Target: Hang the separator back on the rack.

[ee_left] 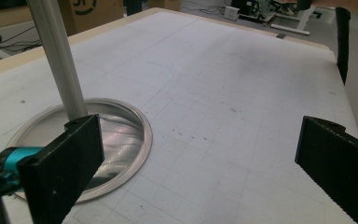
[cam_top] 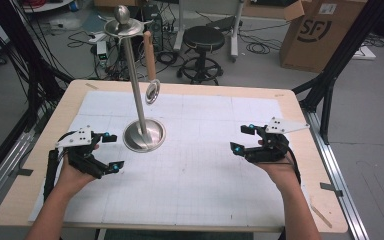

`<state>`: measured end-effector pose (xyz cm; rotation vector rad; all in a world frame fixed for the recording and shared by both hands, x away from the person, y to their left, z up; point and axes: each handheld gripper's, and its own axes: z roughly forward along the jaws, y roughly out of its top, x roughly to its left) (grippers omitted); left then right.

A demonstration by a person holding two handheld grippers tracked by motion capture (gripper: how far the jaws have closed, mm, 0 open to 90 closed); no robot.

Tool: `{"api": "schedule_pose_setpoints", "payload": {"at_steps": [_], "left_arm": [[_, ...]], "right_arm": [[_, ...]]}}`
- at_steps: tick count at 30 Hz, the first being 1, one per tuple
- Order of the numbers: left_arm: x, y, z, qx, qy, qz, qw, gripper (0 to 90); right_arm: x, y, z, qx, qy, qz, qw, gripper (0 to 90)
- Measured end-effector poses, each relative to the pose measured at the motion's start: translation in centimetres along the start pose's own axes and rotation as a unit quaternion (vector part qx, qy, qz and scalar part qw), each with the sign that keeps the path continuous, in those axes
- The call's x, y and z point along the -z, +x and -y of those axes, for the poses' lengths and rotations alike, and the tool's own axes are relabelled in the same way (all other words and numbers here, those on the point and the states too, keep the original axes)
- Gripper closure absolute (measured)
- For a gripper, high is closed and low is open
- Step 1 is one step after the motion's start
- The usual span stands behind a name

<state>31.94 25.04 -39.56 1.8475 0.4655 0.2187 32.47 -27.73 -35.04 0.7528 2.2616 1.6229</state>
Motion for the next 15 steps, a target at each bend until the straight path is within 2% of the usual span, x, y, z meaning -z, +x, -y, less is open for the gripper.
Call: {"api": "schedule_pose_setpoints", "payload": {"at_steps": [9, 15], "left_arm": [[-0.1, 0.0, 0.0, 0.003, -0.002, 0.003, 1.0000, 1.7], [-0.3, 0.0, 0.1, 0.002, 0.000, 0.005, 1.0000, 1.7]], "right_arm": [[-0.1, 0.3, 1.6, -0.002, 0.012, 0.001, 0.9999, 21.6], [0.3, 0.2, 2.3, -0.009, 0.005, 0.004, 0.9999, 21.4]]}}
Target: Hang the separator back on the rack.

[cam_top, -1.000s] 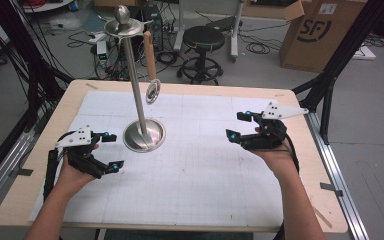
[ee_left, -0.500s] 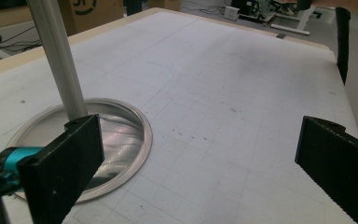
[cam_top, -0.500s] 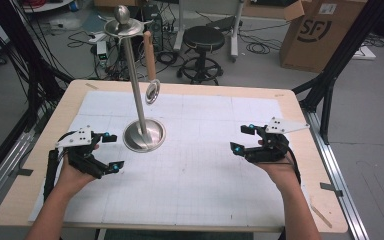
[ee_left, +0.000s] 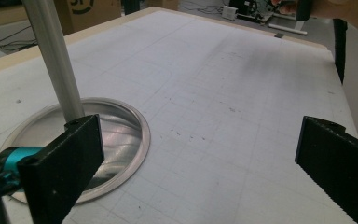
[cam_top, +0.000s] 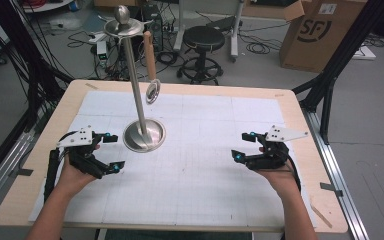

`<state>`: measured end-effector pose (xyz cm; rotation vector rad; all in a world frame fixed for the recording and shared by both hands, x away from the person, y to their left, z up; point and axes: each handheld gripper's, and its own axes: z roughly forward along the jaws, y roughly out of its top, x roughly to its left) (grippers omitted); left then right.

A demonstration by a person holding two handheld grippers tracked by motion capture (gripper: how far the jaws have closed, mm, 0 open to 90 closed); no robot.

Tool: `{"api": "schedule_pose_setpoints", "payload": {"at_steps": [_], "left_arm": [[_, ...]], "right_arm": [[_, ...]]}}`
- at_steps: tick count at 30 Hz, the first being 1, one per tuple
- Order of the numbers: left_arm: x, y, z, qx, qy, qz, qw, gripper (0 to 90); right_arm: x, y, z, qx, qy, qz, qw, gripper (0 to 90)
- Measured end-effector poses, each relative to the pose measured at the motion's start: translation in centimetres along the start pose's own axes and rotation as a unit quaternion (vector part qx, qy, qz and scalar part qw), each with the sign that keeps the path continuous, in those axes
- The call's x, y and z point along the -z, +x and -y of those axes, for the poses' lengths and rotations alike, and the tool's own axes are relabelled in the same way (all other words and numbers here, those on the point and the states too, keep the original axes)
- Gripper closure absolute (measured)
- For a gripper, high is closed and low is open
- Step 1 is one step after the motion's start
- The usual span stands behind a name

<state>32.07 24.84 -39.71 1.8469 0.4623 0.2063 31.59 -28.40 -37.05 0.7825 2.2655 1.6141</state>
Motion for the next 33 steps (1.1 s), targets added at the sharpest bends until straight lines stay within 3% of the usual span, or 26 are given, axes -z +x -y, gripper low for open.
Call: {"api": "schedule_pose_setpoints", "payload": {"at_steps": [8, 16, 22, 33], "left_arm": [[0.1, 0.1, 0.0, 0.003, -0.002, -0.005, 1.0000, 1.7], [0.0, 0.3, 0.0, 0.006, -0.007, -0.008, 0.9999, 1.7], [0.2, 0.4, 0.0, 0.007, -0.014, -0.009, 0.9998, 1.7], [-0.1, 0.6, 0.1, 0.008, -0.004, -0.009, 0.9999, 1.7]], "right_arm": [[0.2, -0.2, 1.4, -0.020, 0.013, 0.007, 0.9997, 18.1], [0.7, -0.9, 2.8, -0.040, 0.008, 0.006, 0.9992, 15.3], [0.7, -0.7, 2.8, -0.037, 0.008, 0.006, 0.9993, 15.3], [0.7, -1.0, 2.9, -0.036, 0.010, 0.008, 0.9993, 15.3]]}}
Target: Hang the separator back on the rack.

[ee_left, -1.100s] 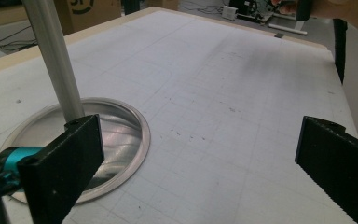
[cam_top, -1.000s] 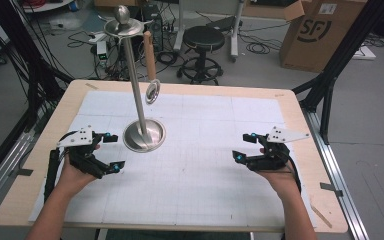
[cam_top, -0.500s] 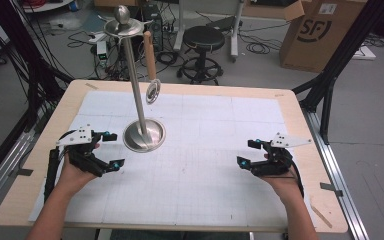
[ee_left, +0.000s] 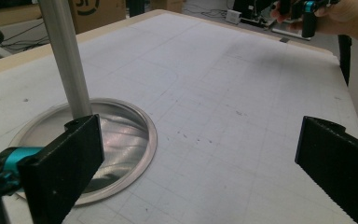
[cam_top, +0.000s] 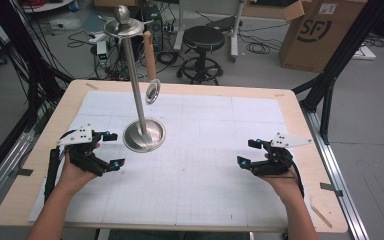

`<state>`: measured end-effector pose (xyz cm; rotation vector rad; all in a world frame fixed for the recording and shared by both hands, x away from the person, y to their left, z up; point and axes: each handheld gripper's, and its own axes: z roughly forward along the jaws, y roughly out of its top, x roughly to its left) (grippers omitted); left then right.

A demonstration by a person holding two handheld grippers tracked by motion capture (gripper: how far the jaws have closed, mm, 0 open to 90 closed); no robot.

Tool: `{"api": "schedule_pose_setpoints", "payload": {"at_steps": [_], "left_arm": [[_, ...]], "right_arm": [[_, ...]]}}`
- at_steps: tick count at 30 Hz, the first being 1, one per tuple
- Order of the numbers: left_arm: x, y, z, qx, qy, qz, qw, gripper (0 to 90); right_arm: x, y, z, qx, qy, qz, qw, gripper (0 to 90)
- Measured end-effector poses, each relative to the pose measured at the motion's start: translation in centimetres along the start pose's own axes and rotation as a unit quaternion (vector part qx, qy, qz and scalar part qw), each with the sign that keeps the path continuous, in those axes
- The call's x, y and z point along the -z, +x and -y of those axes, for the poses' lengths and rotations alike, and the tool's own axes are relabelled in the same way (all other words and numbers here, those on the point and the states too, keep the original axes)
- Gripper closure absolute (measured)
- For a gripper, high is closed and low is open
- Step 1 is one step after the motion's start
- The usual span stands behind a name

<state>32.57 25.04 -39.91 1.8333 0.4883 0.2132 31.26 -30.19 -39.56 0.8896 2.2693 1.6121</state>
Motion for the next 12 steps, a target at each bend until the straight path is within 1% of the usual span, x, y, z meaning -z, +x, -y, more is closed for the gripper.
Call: {"api": "schedule_pose_setpoints", "payload": {"at_steps": [8, 12], "left_arm": [[-0.03, 0.00, 0.00, 0.000, 0.001, 0.002, 1.0000, 1.7], [-0.09, 0.03, 0.02, -0.002, 0.004, -0.001, 1.0000, 1.7]], "right_arm": [[-0.23, 0.03, 0.01, 0.003, 0.003, -0.003, 1.0000, 15.3], [-0.26, 0.02, 0.02, 0.004, 0.003, -0.002, 1.0000, 15.3]]}}
